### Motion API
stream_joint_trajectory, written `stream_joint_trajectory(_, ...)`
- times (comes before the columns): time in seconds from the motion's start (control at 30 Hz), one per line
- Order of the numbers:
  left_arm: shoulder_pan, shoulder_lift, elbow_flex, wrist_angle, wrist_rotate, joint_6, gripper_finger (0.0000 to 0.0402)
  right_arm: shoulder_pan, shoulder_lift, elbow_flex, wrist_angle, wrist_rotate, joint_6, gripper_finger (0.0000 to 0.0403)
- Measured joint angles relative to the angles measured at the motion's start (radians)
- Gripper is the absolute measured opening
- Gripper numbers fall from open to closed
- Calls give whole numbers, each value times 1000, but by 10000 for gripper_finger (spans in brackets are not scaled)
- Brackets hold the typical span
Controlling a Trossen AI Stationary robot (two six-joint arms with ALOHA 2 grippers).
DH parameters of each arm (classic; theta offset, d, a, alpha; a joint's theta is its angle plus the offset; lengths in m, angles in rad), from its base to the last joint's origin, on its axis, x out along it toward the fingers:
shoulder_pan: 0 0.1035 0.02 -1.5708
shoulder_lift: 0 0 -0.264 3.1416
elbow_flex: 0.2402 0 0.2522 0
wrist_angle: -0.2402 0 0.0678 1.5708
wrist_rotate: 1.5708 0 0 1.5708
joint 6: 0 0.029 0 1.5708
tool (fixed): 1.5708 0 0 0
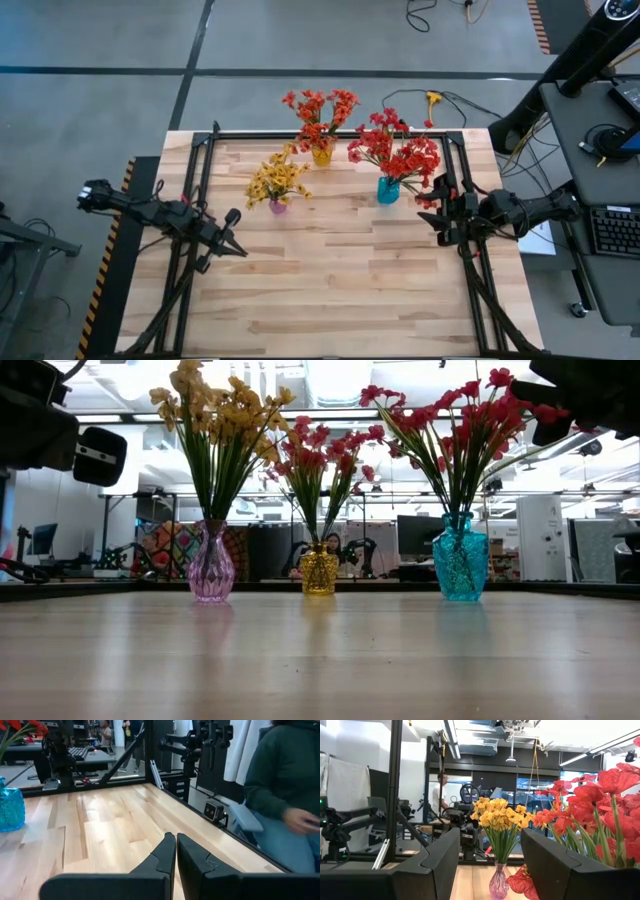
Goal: Sort flowers into vase by color
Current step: Return to Home Position
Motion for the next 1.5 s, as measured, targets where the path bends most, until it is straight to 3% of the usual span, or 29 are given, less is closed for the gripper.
stream_joint_trajectory(1.5, 0, 56, 1, 0, 0, 0, 0, 0, 0, 0, 0, 0, -2, 203)
